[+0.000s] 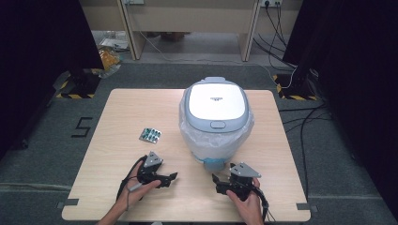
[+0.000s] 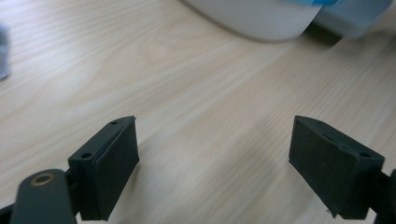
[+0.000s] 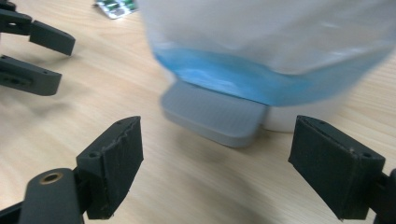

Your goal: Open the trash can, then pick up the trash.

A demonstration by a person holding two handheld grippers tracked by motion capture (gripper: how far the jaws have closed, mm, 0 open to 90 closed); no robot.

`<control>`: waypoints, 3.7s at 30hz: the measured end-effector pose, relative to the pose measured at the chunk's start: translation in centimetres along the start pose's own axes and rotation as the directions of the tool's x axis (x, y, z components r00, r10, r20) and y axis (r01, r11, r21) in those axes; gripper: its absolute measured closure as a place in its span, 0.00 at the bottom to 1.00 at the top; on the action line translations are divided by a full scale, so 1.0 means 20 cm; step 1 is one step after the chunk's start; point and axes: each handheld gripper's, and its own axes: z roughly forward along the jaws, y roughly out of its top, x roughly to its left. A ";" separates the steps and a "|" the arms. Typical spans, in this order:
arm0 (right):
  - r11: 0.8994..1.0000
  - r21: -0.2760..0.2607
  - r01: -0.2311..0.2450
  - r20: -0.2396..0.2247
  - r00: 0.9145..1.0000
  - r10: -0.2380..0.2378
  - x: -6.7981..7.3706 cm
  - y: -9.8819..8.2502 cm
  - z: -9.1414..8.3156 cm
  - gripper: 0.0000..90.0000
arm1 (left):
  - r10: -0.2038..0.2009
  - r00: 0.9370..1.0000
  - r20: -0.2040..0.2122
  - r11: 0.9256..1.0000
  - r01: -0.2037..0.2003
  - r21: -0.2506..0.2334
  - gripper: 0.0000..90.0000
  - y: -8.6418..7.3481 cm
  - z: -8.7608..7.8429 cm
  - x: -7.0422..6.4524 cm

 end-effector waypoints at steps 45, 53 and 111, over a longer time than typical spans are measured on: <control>0.970 0.062 0.235 -0.010 0.972 -0.235 0.16 0.02 0.16 0.20 | 0.011 0.994 -0.109 0.999 -0.005 0.052 0.08 -0.09 -0.11 0.17; 0.967 0.085 0.240 -0.022 0.971 -0.239 0.16 0.03 0.16 0.19 | 0.011 0.994 -0.109 0.999 -0.005 0.052 0.08 -0.09 -0.11 0.17; 0.952 0.143 0.271 -0.035 0.963 -0.269 0.17 0.02 0.20 0.15 | -0.126 0.948 -0.292 0.990 0.103 -0.093 0.17 0.18 -0.02 0.47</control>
